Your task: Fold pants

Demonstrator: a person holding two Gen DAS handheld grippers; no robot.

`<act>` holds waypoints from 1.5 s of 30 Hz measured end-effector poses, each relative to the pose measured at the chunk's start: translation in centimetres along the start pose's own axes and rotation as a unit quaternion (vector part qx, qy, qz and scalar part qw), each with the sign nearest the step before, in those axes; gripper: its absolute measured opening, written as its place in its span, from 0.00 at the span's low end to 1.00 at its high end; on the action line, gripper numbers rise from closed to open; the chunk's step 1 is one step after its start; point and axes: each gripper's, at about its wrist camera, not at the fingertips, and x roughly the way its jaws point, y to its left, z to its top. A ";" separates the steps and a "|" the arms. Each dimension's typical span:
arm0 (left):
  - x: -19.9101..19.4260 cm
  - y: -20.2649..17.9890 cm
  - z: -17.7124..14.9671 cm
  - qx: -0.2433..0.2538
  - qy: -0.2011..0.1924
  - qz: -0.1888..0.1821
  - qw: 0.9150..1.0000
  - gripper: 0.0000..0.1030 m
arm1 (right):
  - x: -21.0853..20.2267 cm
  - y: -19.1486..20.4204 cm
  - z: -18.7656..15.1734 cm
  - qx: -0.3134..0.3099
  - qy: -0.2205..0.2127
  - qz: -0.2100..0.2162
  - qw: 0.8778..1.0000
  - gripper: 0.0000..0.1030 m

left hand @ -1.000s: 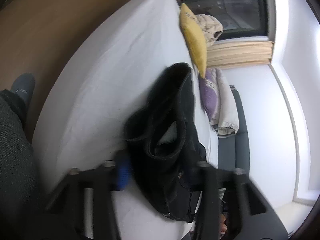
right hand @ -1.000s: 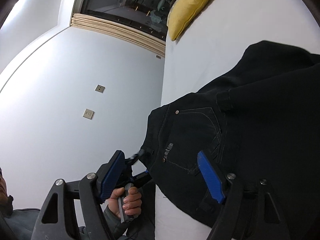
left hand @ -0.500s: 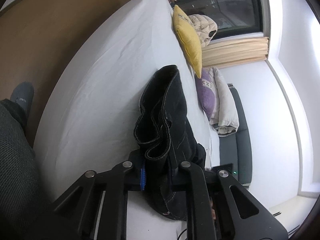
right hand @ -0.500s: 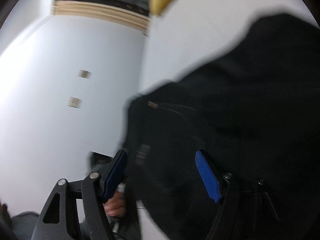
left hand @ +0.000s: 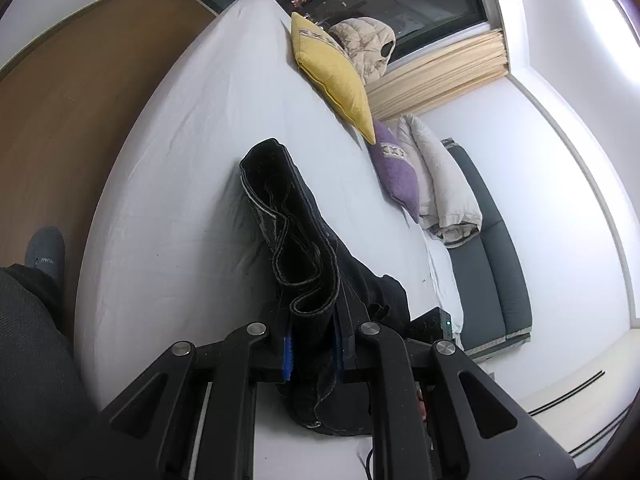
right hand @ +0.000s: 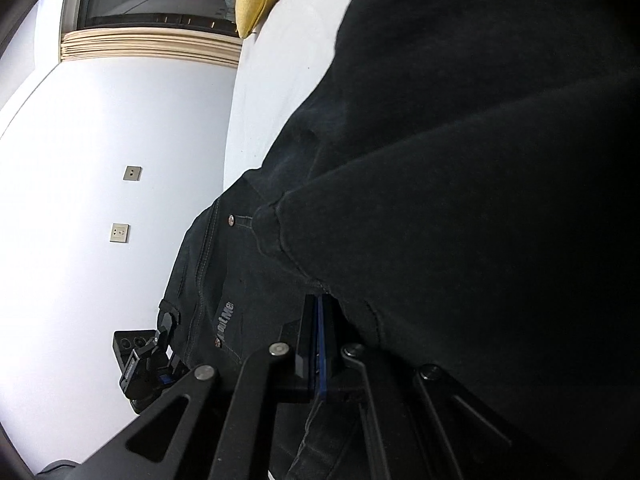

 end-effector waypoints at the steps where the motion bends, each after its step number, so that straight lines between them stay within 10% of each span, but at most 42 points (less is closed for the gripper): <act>1: 0.1 -0.2 0.1 0.001 0.000 0.001 1.000 0.11 | 0.1 0.0 0.0 0.000 0.000 0.001 1.000 0.00; 9: 2.2 -10.3 -0.4 0.116 0.022 -0.034 0.992 0.11 | 0.1 0.1 0.0 -0.012 -0.004 0.011 1.000 0.06; 11: 3.8 -14.3 -1.8 0.163 0.039 -0.055 0.984 0.11 | -1.7 1.2 -0.1 -0.025 -0.028 0.024 0.999 0.64; 13: 6.0 -17.8 -3.8 0.208 0.065 -0.073 0.973 0.11 | -4.8 2.3 -0.2 -0.040 -0.073 0.045 0.996 1.00; 24: 15.9 -22.8 -13.3 0.307 0.184 -0.063 0.932 0.11 | -16.8 1.5 -1.8 -0.062 -0.108 0.054 0.991 1.00; 35: 18.2 -26.8 -19.5 0.412 0.214 -0.044 0.885 0.11 | -15.1 2.0 -0.9 -0.092 -0.085 -0.006 0.992 0.99; 36: 18.3 -27.0 -20.1 0.421 0.214 -0.042 0.880 0.11 | -15.4 2.0 -0.6 -0.096 -0.088 -0.024 0.991 0.95; 40: 18.8 -27.9 -22.4 0.454 0.213 -0.036 0.864 0.11 | -15.4 0.2 0.3 -0.074 -0.079 -0.076 0.991 0.31; 45: 20.0 -29.2 -24.5 0.480 0.221 -0.037 0.848 0.11 | -16.9 -0.5 -0.5 -0.094 -0.094 -0.109 0.985 0.19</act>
